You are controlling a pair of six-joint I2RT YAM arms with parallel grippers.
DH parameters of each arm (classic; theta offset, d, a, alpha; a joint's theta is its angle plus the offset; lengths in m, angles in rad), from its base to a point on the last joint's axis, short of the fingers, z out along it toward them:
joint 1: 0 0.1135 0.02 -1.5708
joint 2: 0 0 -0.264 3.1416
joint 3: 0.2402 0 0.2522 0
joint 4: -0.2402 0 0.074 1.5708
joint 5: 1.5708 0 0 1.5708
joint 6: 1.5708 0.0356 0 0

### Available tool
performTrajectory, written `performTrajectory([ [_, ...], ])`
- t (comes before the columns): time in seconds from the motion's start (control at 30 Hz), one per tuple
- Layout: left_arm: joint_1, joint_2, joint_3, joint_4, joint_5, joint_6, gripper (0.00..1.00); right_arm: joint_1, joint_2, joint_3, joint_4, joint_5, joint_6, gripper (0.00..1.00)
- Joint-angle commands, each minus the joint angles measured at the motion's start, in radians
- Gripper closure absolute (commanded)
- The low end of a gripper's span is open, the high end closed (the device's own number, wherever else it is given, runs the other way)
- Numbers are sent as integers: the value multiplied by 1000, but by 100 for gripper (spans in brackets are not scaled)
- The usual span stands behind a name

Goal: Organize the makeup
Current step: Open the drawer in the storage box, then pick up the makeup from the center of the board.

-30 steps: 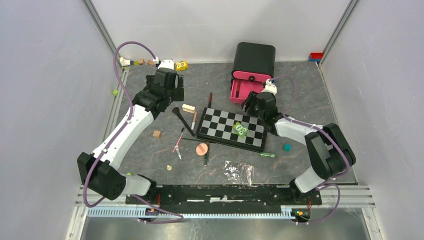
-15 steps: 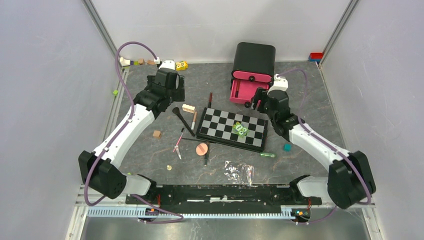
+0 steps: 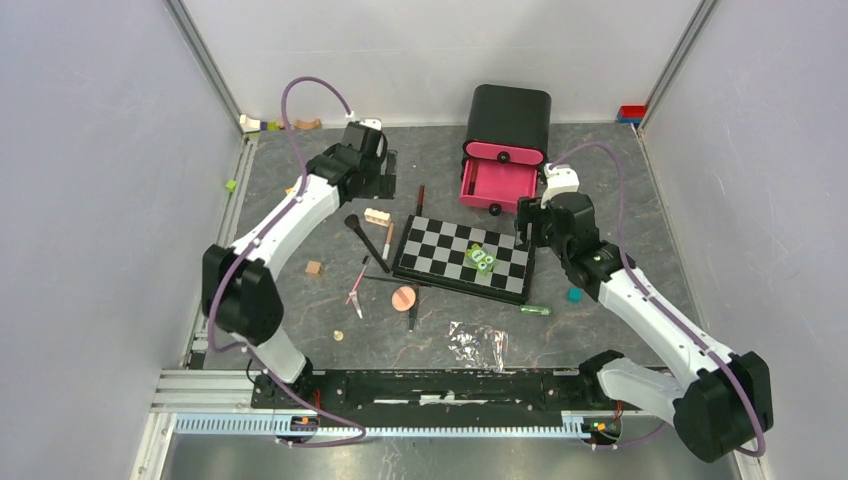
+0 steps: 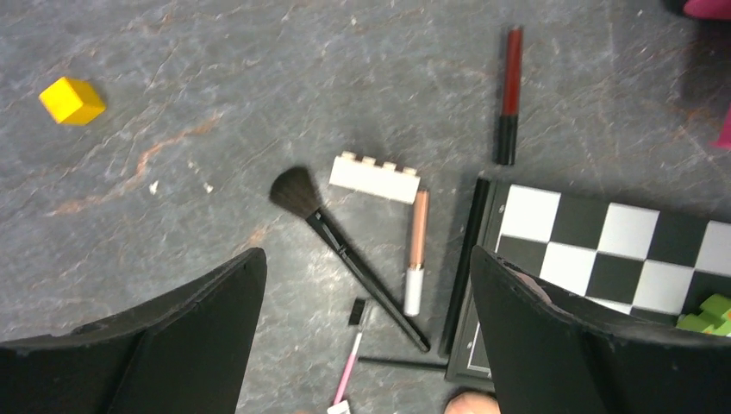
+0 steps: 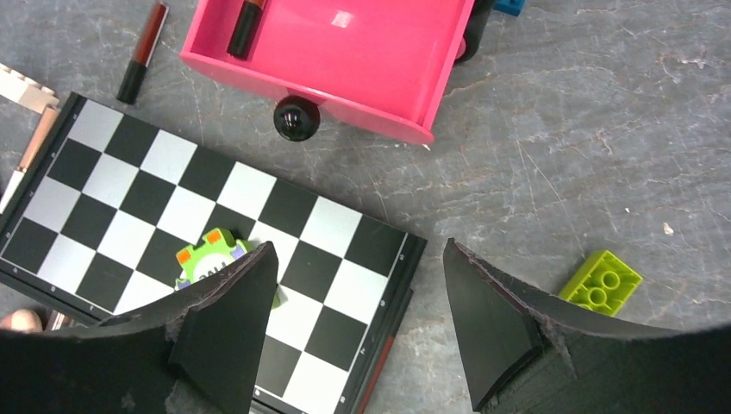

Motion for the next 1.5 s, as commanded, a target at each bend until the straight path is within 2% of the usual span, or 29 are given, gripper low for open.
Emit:
performTrajectory([
  [0.0,-6,126,188,-49,63,-85,8,-3,-57,-15,-53,-13,-54,23],
  [0.13,-6,265,318,-64,69,-108,9,-2,-104,-47,-62,-38,-46,23],
  [0.3,-10,474,509,-128,122,-108,17,-2,-150,-91,-71,-51,-34,23],
  [0.5,-27,623,608,-132,130,-100,22,-3,-203,-138,-75,-37,-28,23],
  [0.73,-55,763,740,-169,129,-96,23,-3,-194,-148,-72,-51,-18,23],
  [0.93,-56,839,801,-205,129,-98,29,-3,-170,-132,-72,-73,-25,23],
  [1.07,-55,840,785,-206,127,-100,35,-2,-164,-123,-79,-63,-27,23],
  [1.3,-55,824,732,-180,159,-107,48,-4,-180,-127,-75,-53,-20,23],
  [1.47,-56,818,709,-180,152,-95,62,-3,-204,-135,-92,-41,-23,23],
])
